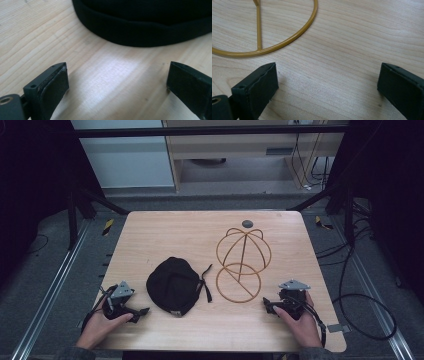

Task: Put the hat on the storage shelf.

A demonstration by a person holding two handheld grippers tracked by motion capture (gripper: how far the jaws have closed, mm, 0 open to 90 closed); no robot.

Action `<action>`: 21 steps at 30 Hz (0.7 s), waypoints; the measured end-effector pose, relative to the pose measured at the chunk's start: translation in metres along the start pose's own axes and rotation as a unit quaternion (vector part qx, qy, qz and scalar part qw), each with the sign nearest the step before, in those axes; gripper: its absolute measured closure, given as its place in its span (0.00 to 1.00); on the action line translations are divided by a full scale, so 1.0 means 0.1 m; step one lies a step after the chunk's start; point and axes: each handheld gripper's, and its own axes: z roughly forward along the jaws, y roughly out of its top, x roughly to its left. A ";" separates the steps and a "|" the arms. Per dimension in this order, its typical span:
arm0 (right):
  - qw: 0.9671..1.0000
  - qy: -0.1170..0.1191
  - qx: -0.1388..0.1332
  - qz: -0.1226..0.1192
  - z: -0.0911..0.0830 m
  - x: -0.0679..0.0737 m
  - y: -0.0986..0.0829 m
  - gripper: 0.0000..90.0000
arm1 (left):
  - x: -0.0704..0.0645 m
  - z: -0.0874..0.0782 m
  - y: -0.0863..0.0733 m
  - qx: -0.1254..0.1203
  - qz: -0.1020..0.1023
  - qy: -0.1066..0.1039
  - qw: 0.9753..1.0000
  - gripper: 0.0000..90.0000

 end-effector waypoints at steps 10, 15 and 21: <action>1.000 0.000 0.000 0.000 0.00 0.00 0.00 0.04 | -0.22 -0.18 0.10 -0.026 0.018 -0.008 0.999 0.04; 1.000 0.000 0.000 0.000 0.00 0.00 0.00 0.04 | -0.27 -0.22 0.18 -0.036 0.017 -0.008 0.999 0.04; 1.000 0.002 0.001 -0.002 0.00 0.00 0.00 0.04 | -0.32 -0.25 0.42 -0.020 0.032 -0.003 0.999 0.05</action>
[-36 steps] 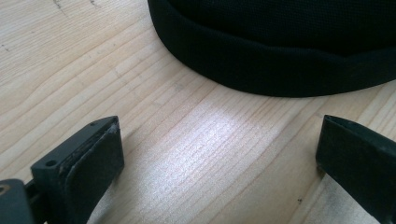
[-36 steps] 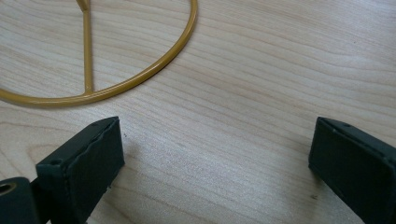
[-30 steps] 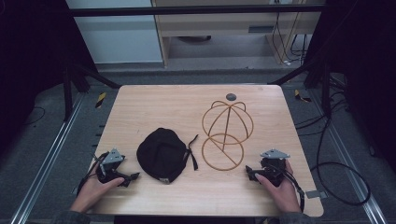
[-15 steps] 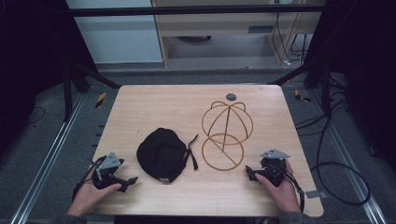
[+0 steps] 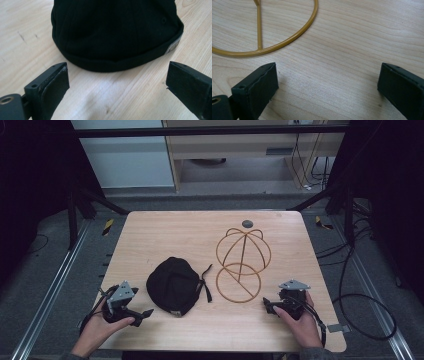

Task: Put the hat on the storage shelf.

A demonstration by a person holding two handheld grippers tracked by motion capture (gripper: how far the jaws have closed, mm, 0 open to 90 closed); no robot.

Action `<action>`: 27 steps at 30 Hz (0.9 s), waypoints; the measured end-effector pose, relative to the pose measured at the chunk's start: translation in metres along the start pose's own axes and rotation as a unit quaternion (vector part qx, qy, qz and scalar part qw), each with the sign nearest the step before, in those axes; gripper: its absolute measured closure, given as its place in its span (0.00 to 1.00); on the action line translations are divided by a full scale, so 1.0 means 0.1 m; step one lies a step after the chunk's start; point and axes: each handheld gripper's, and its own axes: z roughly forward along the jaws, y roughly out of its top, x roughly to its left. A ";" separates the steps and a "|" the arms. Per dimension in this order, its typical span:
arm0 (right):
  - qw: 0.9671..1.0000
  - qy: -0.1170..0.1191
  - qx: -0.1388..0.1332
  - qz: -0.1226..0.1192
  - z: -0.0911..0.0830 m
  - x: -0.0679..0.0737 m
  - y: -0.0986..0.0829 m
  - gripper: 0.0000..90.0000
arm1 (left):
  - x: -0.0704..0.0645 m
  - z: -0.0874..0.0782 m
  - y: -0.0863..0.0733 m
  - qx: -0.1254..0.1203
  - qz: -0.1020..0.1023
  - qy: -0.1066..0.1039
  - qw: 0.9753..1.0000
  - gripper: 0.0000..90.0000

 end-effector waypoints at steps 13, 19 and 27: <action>1.000 0.001 0.000 -0.001 0.00 0.00 0.00 0.04 | 0.16 -0.07 0.66 0.009 0.018 0.023 1.000 0.06; 1.000 0.001 0.000 -0.001 0.00 0.00 0.00 0.04 | 0.14 -0.02 0.87 0.036 0.044 0.015 0.998 0.06; 1.000 0.001 0.000 -0.001 0.00 0.00 0.00 0.04 | 0.11 0.06 1.14 0.055 0.060 0.008 0.997 0.06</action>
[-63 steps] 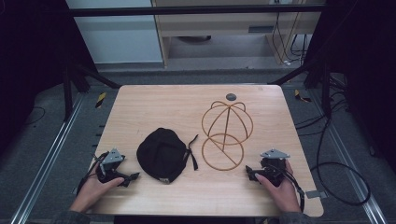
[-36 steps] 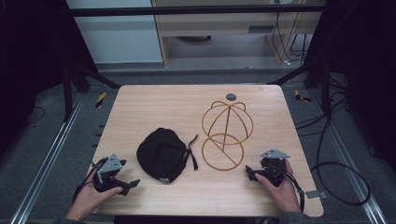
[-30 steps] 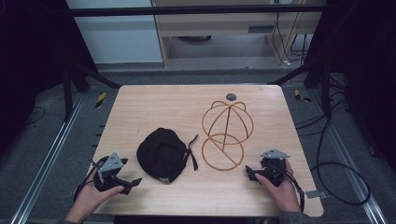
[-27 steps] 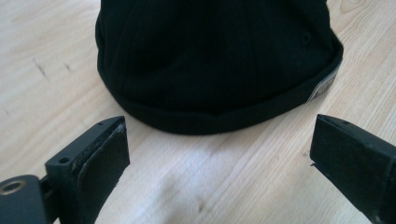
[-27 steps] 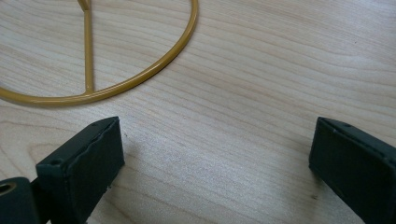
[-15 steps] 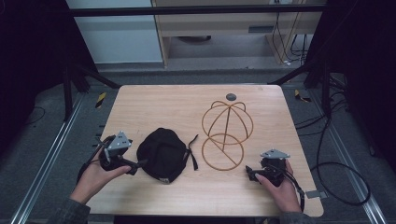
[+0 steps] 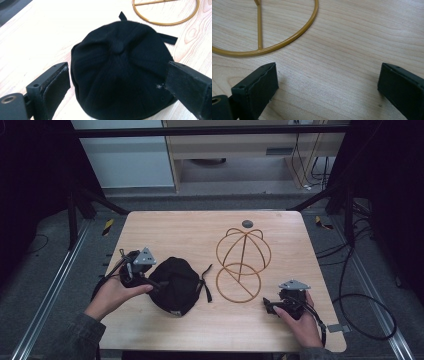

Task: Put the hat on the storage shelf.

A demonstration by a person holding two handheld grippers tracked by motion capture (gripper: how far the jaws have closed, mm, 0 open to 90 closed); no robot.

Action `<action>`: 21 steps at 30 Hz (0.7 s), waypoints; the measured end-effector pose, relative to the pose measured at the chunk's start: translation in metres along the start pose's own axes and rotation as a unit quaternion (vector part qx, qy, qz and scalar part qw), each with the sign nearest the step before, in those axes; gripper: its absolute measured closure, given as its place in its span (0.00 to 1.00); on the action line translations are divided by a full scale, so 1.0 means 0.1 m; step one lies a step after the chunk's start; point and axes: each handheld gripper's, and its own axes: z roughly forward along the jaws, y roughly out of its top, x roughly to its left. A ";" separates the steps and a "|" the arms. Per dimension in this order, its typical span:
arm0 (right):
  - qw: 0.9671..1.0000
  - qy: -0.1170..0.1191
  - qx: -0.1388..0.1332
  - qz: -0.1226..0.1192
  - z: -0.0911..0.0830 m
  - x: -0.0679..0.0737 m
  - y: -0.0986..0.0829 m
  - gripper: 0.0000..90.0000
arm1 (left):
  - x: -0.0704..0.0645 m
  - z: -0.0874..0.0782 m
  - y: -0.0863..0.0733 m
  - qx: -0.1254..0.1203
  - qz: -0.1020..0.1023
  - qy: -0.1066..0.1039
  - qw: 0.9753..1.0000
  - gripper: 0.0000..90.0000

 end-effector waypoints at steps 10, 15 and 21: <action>1.000 0.000 0.000 -0.002 0.00 0.00 0.00 0.03 | -0.01 0.13 0.21 0.031 0.032 -0.004 0.999 0.06; 1.000 -0.001 0.000 -0.001 0.00 0.00 0.00 0.03 | -0.01 0.16 0.24 0.038 0.037 -0.008 0.999 0.07; 1.000 -0.001 0.000 -0.002 0.00 0.00 0.00 0.03 | -0.03 0.23 0.24 0.056 0.043 -0.015 0.997 0.08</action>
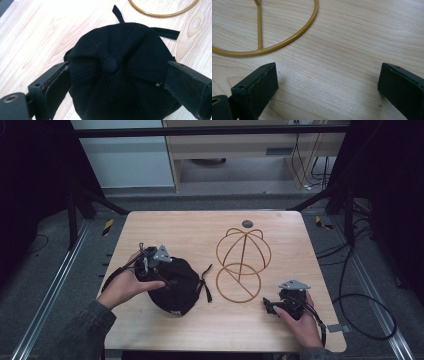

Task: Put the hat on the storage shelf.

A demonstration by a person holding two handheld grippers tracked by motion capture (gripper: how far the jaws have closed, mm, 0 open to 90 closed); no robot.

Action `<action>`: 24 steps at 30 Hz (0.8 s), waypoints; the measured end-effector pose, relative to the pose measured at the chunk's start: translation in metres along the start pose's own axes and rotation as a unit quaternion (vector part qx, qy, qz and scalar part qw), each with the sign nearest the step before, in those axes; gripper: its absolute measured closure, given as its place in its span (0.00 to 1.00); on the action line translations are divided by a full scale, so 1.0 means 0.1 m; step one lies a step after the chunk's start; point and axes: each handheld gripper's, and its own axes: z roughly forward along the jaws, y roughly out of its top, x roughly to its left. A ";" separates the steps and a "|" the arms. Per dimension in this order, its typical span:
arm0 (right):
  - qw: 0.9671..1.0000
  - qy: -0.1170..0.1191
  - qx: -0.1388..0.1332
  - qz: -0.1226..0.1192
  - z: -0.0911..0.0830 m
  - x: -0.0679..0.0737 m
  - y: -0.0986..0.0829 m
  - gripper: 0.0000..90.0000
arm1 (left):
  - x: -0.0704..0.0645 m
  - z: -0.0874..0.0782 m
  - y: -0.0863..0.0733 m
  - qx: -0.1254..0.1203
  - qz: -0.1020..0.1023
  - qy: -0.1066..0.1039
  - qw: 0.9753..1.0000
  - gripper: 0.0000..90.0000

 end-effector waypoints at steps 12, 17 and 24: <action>1.000 0.001 0.000 0.000 0.00 0.00 0.00 0.03 | 0.08 0.20 0.11 0.051 0.004 -0.023 0.998 0.16; 1.000 0.000 0.000 0.000 0.00 0.00 0.00 0.03 | 0.07 0.27 0.16 0.067 0.014 -0.026 0.997 0.26; 1.000 0.000 0.000 0.000 0.00 0.00 0.00 0.03 | 0.13 0.31 0.15 0.068 0.007 -0.024 0.997 0.45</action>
